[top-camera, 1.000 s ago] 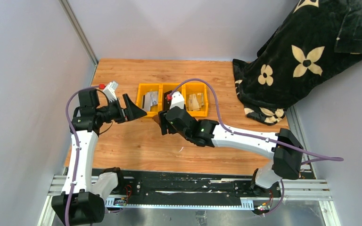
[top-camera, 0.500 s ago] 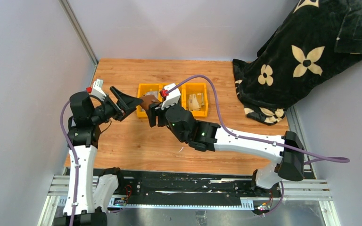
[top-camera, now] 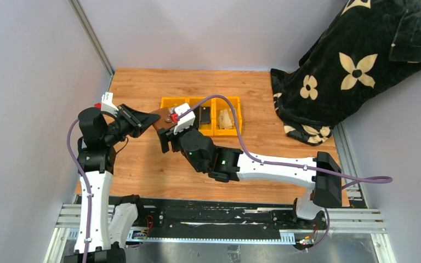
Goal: Take the credit cards out of the card holder
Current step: Open the card holder at the center of the board.
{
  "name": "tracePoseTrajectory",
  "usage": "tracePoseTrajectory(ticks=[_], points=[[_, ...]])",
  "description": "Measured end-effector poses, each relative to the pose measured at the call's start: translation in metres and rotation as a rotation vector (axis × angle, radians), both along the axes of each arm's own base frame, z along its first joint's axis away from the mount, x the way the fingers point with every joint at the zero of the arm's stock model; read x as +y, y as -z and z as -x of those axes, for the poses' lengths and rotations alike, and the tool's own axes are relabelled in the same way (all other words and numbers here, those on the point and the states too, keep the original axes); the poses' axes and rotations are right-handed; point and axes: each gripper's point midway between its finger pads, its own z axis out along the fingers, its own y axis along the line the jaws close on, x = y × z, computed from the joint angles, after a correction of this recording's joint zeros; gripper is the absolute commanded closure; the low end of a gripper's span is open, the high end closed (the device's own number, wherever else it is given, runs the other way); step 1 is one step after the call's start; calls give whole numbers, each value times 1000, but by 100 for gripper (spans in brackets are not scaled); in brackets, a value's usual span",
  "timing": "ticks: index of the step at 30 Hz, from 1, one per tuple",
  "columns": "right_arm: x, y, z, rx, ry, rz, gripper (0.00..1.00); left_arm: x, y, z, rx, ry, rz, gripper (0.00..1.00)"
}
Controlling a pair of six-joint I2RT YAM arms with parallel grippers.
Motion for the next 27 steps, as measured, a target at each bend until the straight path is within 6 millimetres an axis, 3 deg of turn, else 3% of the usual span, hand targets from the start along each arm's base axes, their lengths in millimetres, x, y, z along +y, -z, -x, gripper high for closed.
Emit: tracePoseTrajectory(ticks=[1, 11, 21, 27], points=[[1, 1, 0, 0, -1, 3, 16, 1, 0, 0, -3, -3, -5, 100], [11, 7, 17, 55, -182, 56, 6, -2, 7, -4, -16, 77, -91, 100], [-27, -14, 7, 234, -451, -52, 5, -19, -15, 14, -165, 256, -121, 100], [-30, -7, 30, 315, -631, -35, 5, -25, -29, 23, -234, 323, -135, 100]])
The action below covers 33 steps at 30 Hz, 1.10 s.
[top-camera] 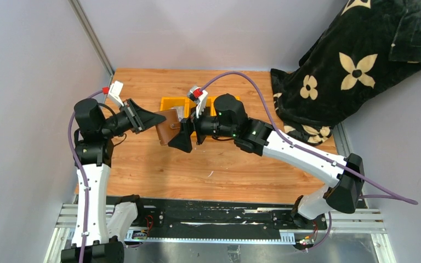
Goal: Take the credit cards out of the card holder
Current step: Open the card holder at the center of the board.
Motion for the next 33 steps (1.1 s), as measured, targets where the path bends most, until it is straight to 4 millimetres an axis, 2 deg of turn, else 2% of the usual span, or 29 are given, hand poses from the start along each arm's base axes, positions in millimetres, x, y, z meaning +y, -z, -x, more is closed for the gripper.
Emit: tracePoseTrajectory(ticks=[9, 14, 16, 20, 24, 25, 27, 29, 32, 33], points=[[-2, 1, 22, 79, -177, -11, 5, -8, -23, 16, -90, 86, -2, 100], [2, -9, 32, 122, -246, -65, 12, -10, -27, 23, -110, 110, -1, 100], [2, -17, 31, 137, -259, -98, 18, -11, -29, 26, -117, 115, -1, 100], [-1, -28, 26, 174, -269, -155, 36, -13, -33, 33, -142, 134, -1, 100], [-3, -30, 25, 207, -280, -179, 60, -15, -36, 39, -161, 150, -2, 100], [-3, -29, 25, 218, -277, -180, 64, -15, -37, 41, -164, 155, -1, 99], [-4, -28, 24, 231, -276, -181, 76, -16, -39, 43, -173, 160, -3, 88], [-4, -29, 26, 245, -283, -184, 85, -16, -40, 43, -183, 162, -8, 67], [-4, -31, 27, 247, -287, -193, 91, -16, -40, 44, -199, 155, -19, 33], [-4, -32, 26, 246, -282, -193, 92, -16, -39, 45, -194, 154, -18, 30]])
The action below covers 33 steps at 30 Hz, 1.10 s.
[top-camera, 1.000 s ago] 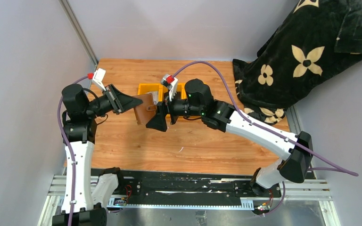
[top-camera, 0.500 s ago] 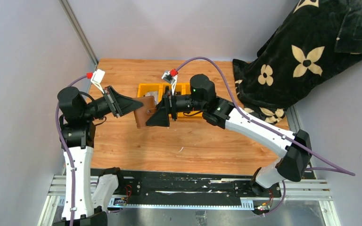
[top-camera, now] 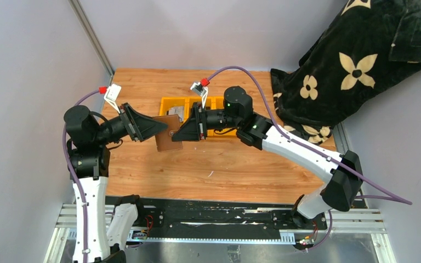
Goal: Take the credit cards out of the card holder
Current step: Open the card holder at the center of the board.
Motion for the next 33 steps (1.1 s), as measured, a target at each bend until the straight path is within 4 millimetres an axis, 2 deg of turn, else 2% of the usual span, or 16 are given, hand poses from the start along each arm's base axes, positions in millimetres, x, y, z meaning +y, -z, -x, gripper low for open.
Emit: tracePoseTrajectory(ticks=[3, 10, 13, 17, 20, 24, 26, 27, 29, 33], points=[[1, 0, -4, -4, 26, -1, 95, 0, 4, 3, 3, -1, -8, 32], [-4, -8, -12, -18, 97, -19, 97, -2, 16, 14, 24, 2, -8, 63], [-5, -13, -10, -23, 96, -31, 97, -2, 17, 17, 15, -2, -11, 73], [-5, -14, -11, -16, 100, -33, 94, -2, 18, 16, 13, -6, -11, 75], [-4, -13, -12, -10, 111, -30, 86, -2, 19, 15, 21, -8, -8, 77], [-1, -8, -16, -4, 158, -6, 56, 0, 23, 11, 24, -29, -13, 91], [1, -5, -29, -12, 247, 41, 41, 2, 25, 8, 17, -50, -26, 98], [4, -4, -29, -13, 271, 59, 36, 4, 27, 6, 11, -65, -39, 100], [6, -4, -42, -41, 378, 105, 30, 9, 33, 1, 6, -109, -75, 100], [-1, -9, -56, -130, 580, 187, 31, 20, 41, -9, -17, -201, -150, 100]])
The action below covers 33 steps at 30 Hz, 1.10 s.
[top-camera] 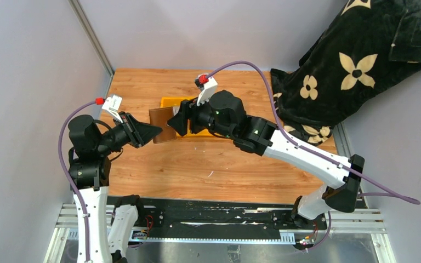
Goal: Take the credit cards out of the card holder
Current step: Open the card holder at the center of the board.
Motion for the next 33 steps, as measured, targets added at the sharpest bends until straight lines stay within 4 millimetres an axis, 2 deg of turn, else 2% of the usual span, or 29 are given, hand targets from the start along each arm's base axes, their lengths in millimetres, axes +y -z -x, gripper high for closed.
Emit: tracePoseTrajectory(ticks=[4, 7, 16, 19, 26, 33], points=[[-4, -7, -3, -69, 126, 76, 36, 7, 8, -6, 5, -47, -38, 100], [1, -7, -5, -94, 176, 121, 37, 10, 11, -9, 10, -67, -52, 100], [29, 19, 0, -128, 204, 247, 41, 16, 15, -11, 12, -109, -77, 100], [33, 23, 0, -134, 205, 266, 45, 18, 16, -13, 11, -121, -84, 100], [36, 17, -12, -159, 266, 284, 61, 18, 16, -12, 4, -118, -88, 100], [37, 24, -16, -181, 306, 327, 67, 19, 19, -14, 20, -127, -89, 100]])
